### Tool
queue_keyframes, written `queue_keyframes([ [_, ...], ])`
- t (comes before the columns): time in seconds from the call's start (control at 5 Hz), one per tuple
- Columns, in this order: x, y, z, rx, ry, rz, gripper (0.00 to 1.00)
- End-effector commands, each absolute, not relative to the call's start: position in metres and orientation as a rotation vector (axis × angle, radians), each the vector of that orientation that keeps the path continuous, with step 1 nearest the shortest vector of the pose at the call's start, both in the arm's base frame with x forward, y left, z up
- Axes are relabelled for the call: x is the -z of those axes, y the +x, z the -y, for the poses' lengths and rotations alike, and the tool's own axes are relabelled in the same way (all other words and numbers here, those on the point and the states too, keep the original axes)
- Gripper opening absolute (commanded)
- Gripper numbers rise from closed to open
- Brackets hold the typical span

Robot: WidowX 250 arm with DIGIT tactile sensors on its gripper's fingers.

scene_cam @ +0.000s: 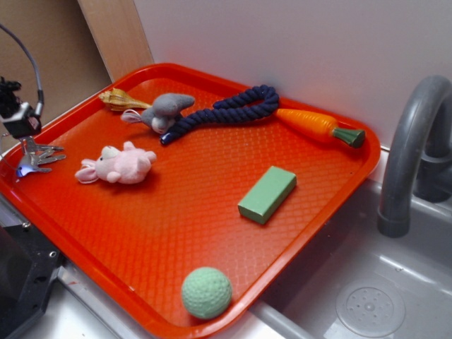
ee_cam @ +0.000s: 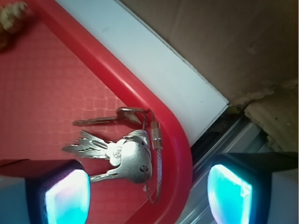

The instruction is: Grab the silver keys.

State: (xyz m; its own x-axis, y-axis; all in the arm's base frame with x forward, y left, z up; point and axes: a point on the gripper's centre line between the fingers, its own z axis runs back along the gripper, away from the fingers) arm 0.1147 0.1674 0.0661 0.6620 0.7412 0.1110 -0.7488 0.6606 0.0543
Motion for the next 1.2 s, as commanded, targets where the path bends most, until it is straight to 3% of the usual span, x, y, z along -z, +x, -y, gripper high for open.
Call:
queue_keyframes([
  [0.0, -0.047, 0.115, -0.145, -0.768, 0.206, 0.126, 0.00],
  [1.0, -0.042, 0.127, -0.137, -0.725, 0.255, 0.129, 0.00],
])
